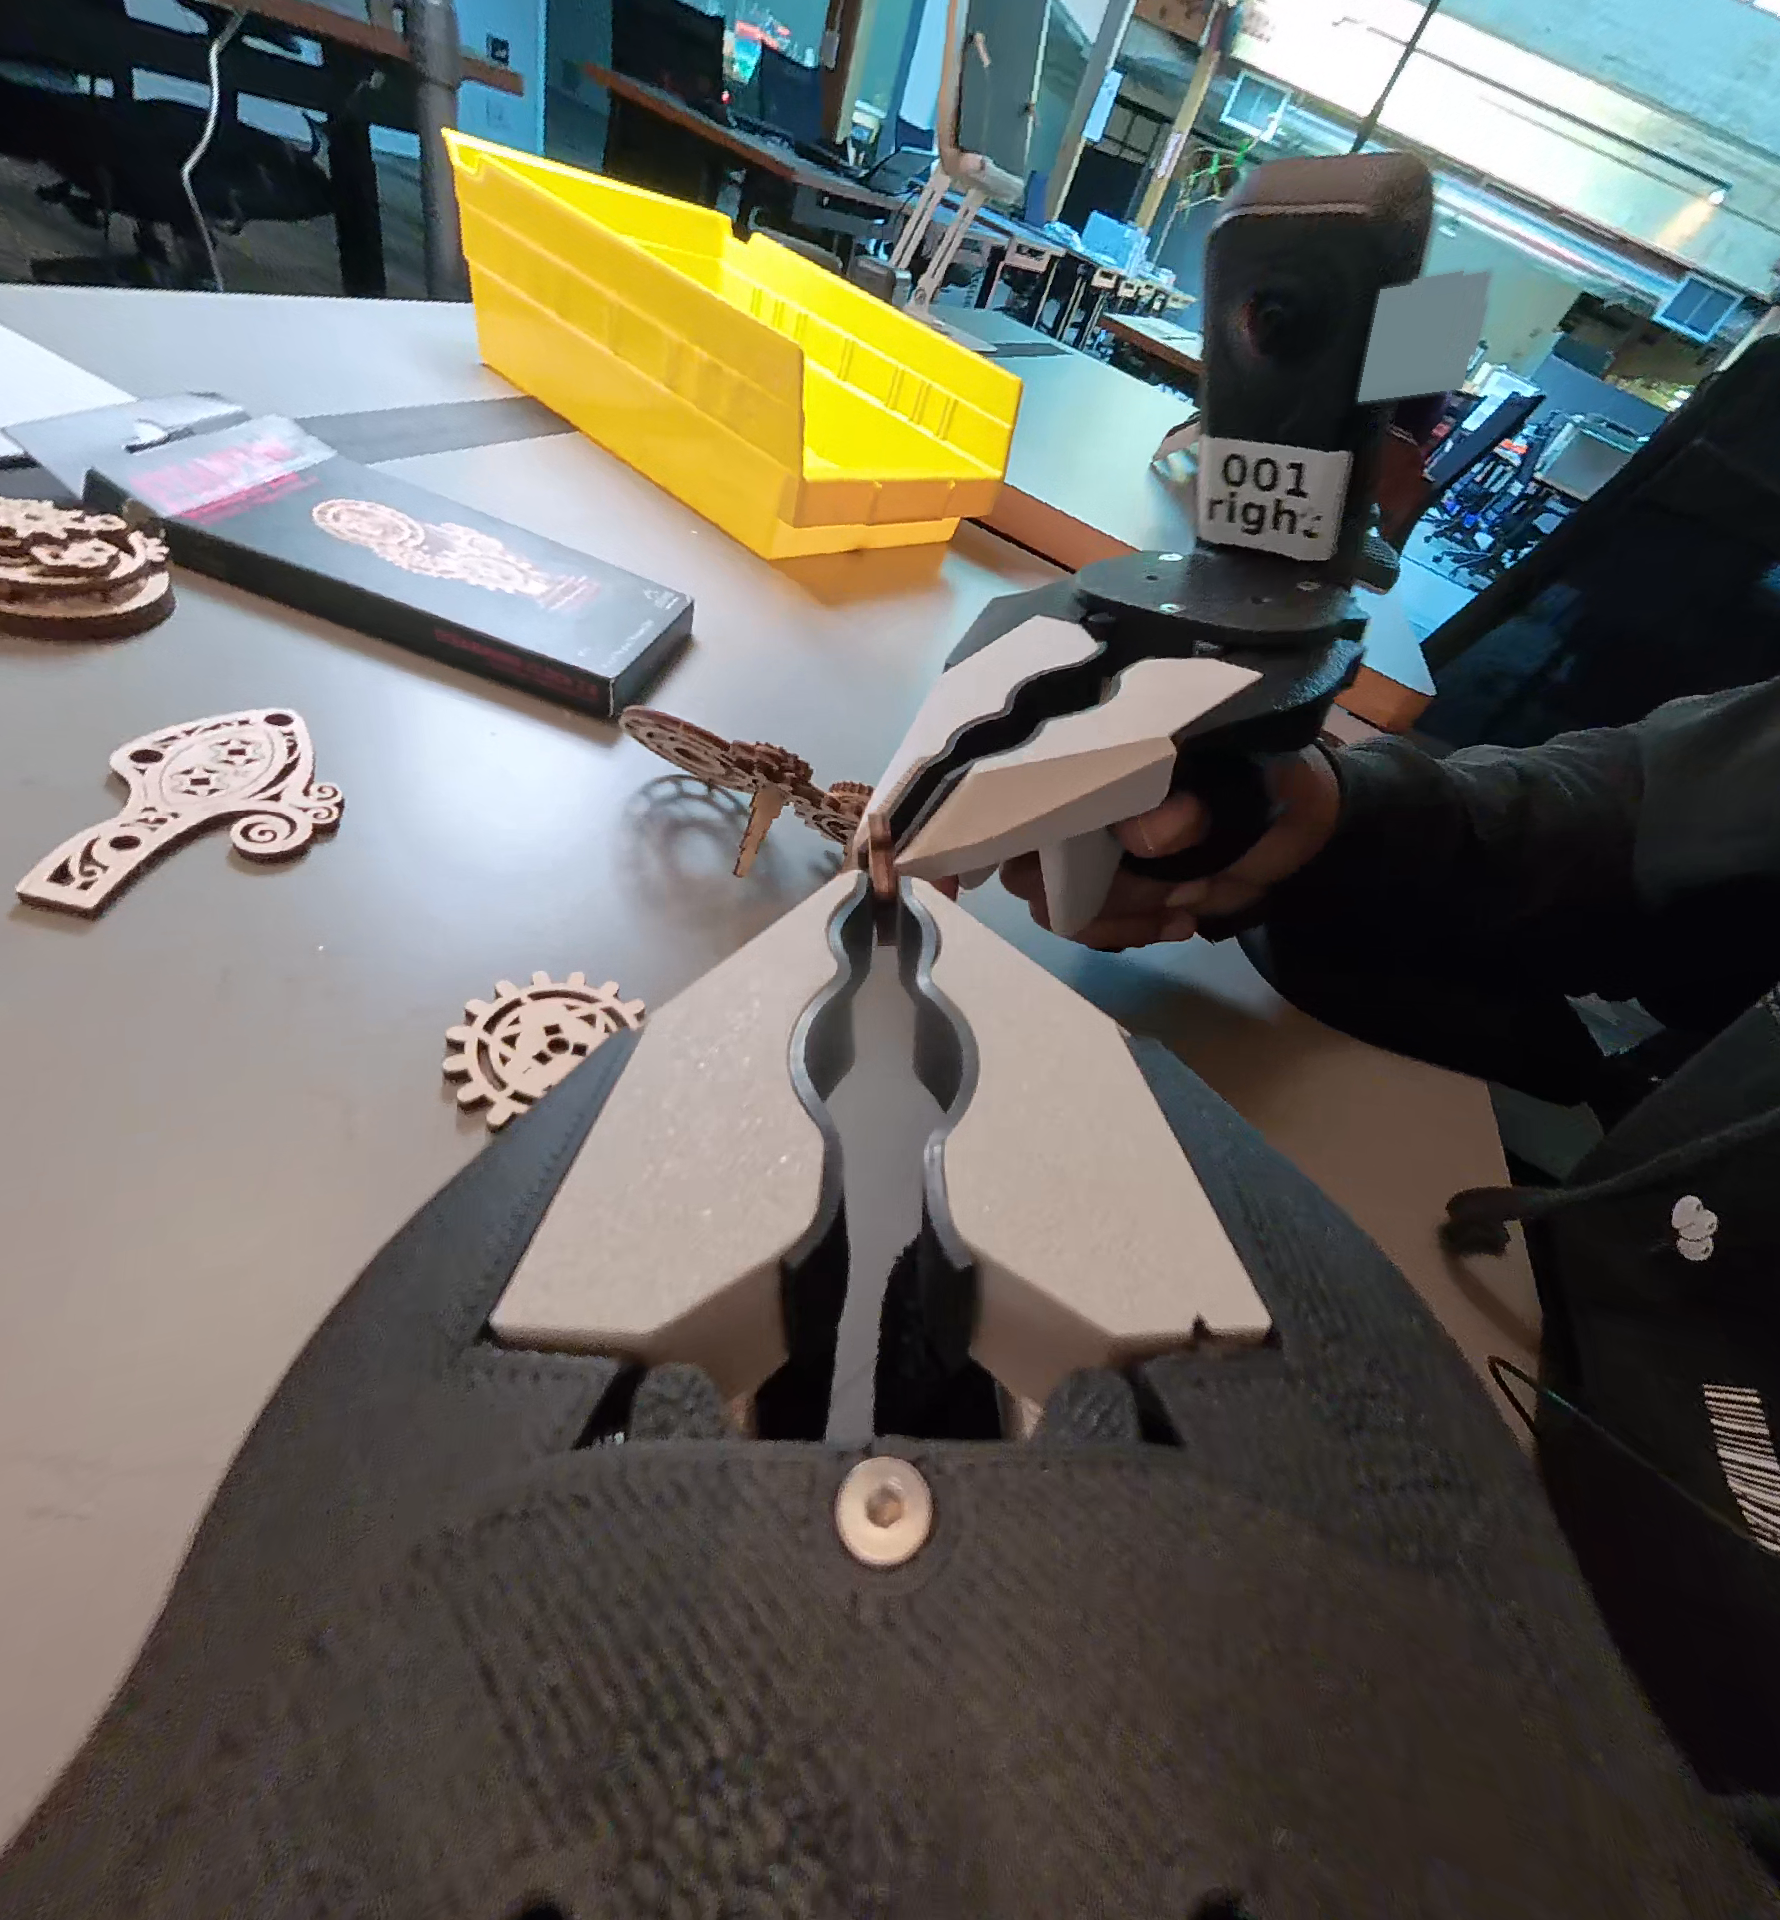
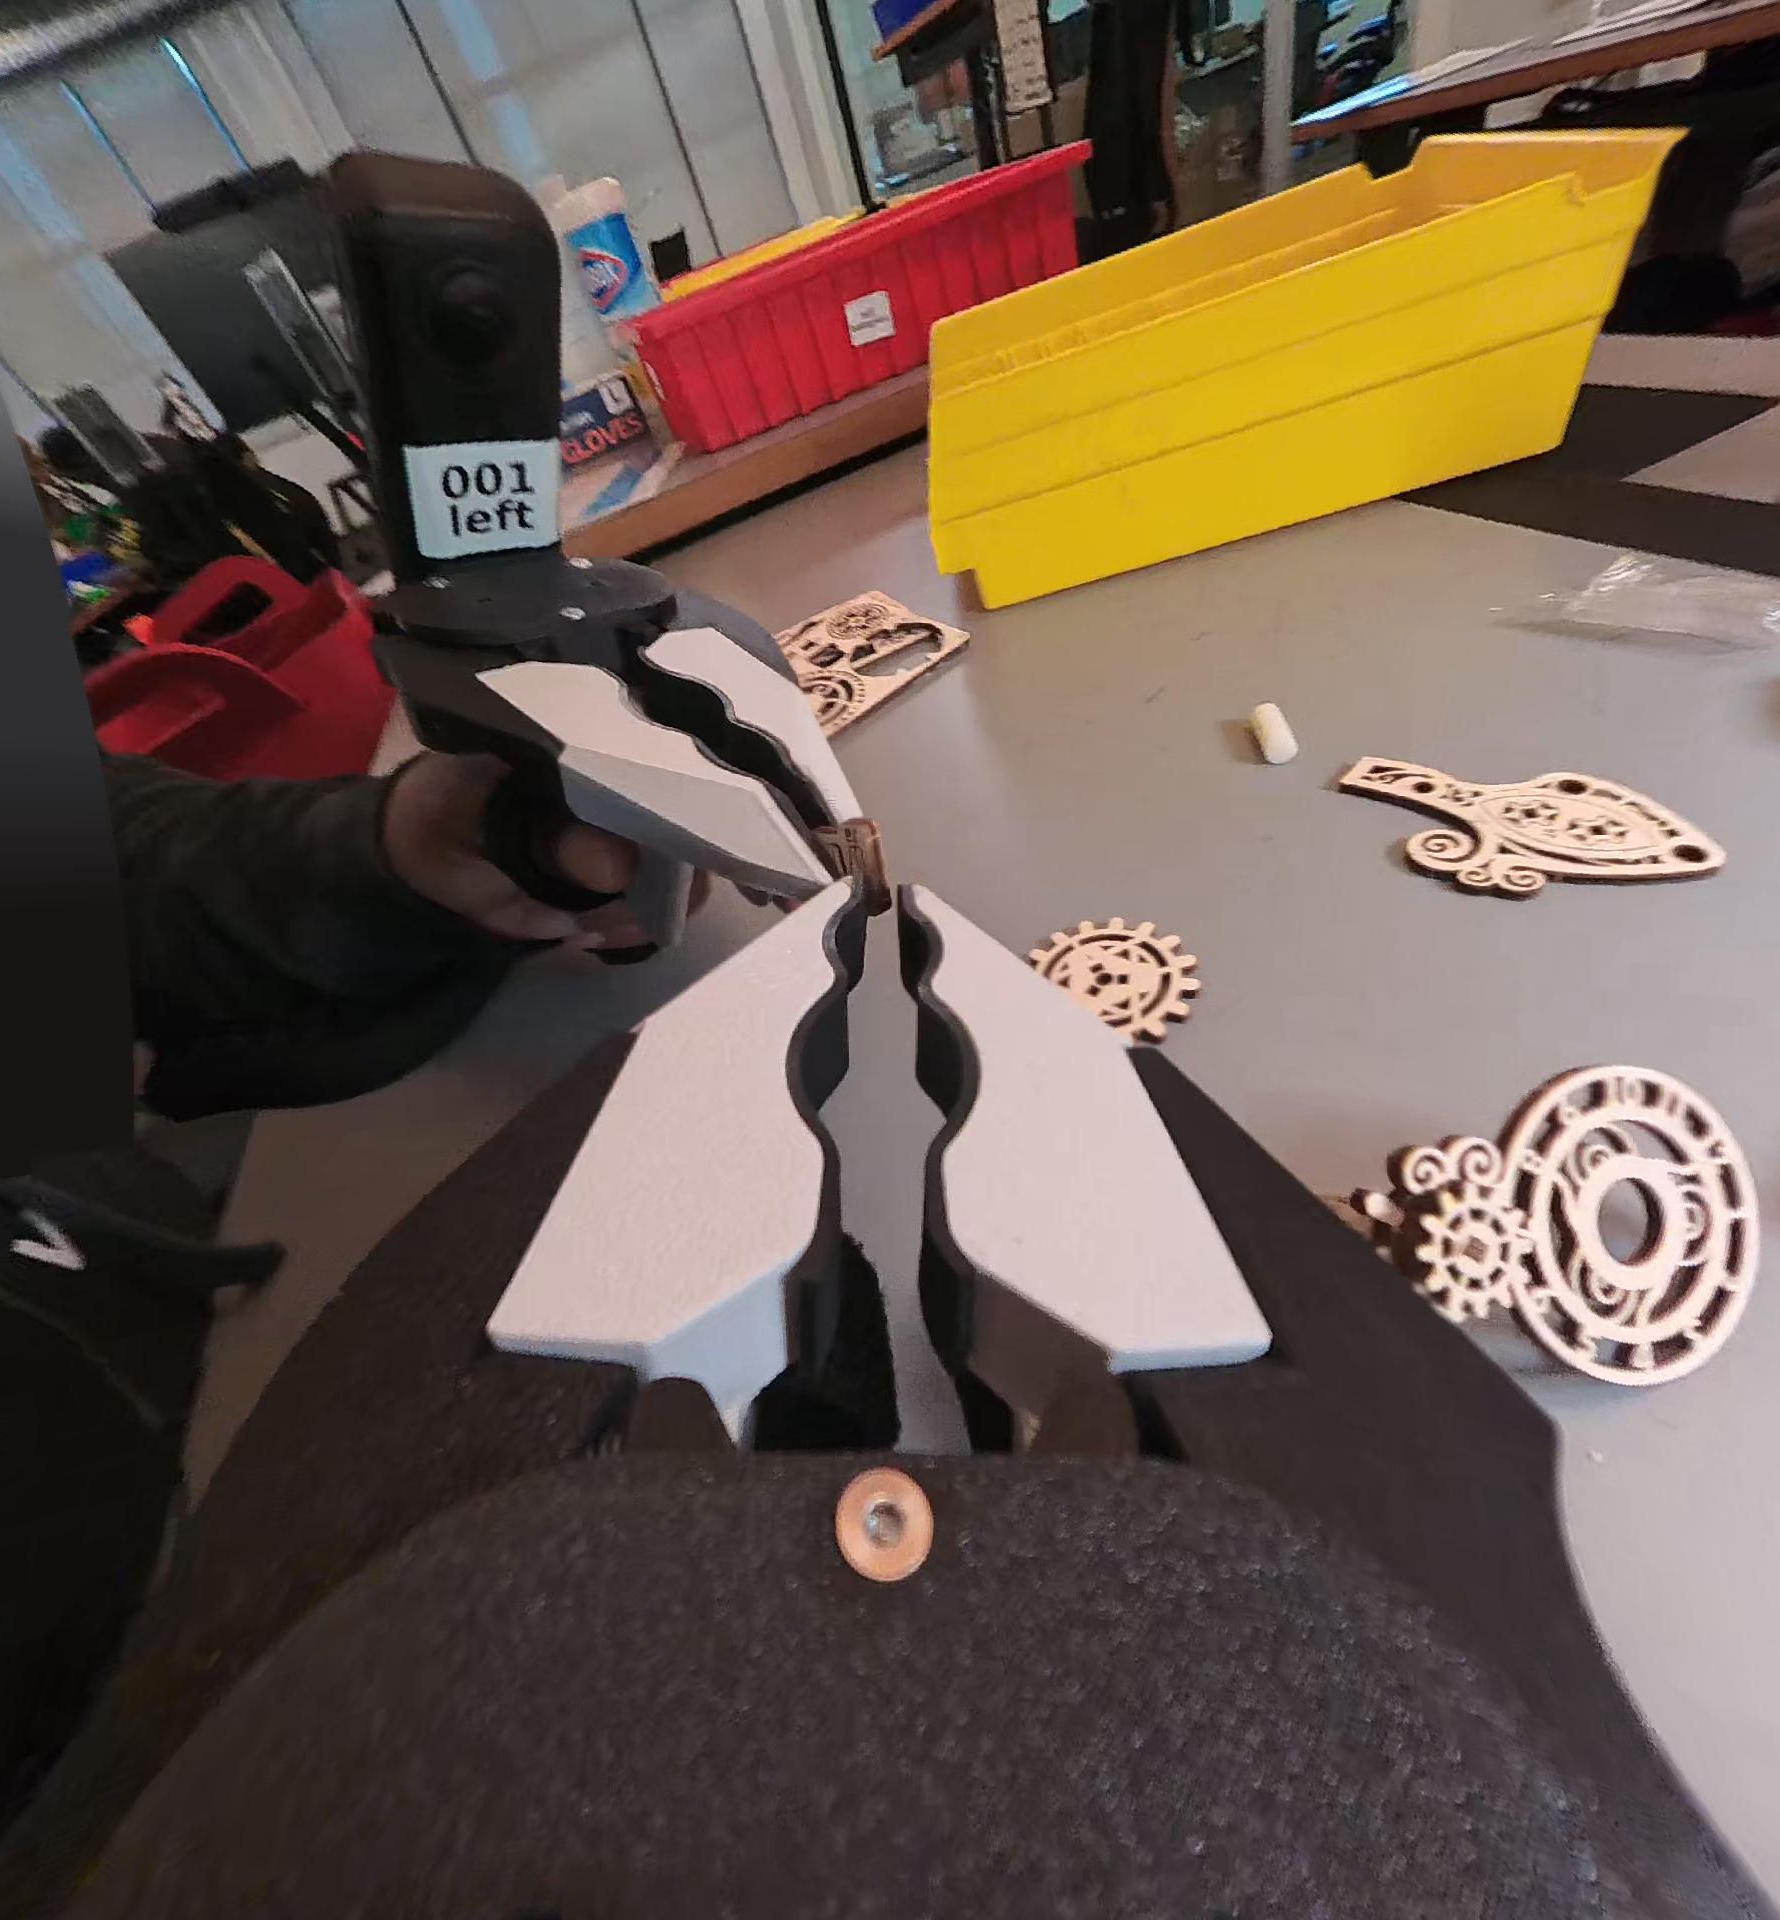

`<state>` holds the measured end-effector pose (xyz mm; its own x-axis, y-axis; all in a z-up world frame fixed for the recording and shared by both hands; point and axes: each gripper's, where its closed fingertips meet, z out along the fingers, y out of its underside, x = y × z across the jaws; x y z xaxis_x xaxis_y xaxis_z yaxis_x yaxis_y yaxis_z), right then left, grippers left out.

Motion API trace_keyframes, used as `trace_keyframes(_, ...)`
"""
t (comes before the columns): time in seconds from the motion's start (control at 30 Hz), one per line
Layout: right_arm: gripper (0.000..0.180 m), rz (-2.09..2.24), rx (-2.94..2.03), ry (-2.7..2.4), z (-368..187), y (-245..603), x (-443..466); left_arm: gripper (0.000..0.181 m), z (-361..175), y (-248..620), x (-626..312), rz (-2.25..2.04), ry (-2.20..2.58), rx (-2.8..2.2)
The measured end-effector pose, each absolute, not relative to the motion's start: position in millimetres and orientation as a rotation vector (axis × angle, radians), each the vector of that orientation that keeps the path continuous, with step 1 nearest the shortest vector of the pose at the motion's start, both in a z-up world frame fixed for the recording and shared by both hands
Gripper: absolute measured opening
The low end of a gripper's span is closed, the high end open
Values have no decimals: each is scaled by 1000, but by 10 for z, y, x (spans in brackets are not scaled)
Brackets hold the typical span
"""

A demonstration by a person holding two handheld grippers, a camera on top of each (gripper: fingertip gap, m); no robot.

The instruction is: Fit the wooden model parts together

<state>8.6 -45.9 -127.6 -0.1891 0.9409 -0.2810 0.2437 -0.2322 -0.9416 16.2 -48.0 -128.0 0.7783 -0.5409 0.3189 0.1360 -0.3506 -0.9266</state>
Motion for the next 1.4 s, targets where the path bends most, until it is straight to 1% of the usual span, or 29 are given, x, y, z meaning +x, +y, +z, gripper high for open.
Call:
trace_keyframes(0.1,2,1385,-1440,-1435,-1307,-457,74,2,-1311,-473,151,-732,284,-1826)
trace_keyframes(0.57,5,1269,-1437,-1454,-1356,-440,51,3,-1378,-498,142,-706,302,-1886)
trace_keyframes(0.7,0,1208,-1379,-1496,-1364,-497,65,3,-1392,-526,166,-707,349,-1894)
trace_keyframes(0.77,2,1192,-1359,-1523,-1367,-508,84,3,-1399,-541,187,-708,377,-1898)
trace_keyframes(0.83,7,1174,-1345,-1547,-1386,-504,98,3,-1418,-555,206,-710,402,-1904)
trace_keyframes(0.93,9,1139,-1338,-1571,-1425,-507,104,3,-1459,-562,213,-701,427,-1919)
trace_keyframes(1.2,11,1291,-1533,-1433,-1460,-465,70,3,-1478,-538,173,-655,421,-1921)
trace_keyframes(1.3,15,1160,-1422,-1490,-1452,-446,72,3,-1461,-539,175,-744,381,-1907)
trace_keyframes(1.37,14,1093,-1276,-1508,-1344,-455,76,3,-1360,-543,179,-908,303,-1847)
trace_keyframes(1.4,13,1134,-1246,-1506,-1298,-465,85,3,-1308,-553,191,-999,267,-1811)
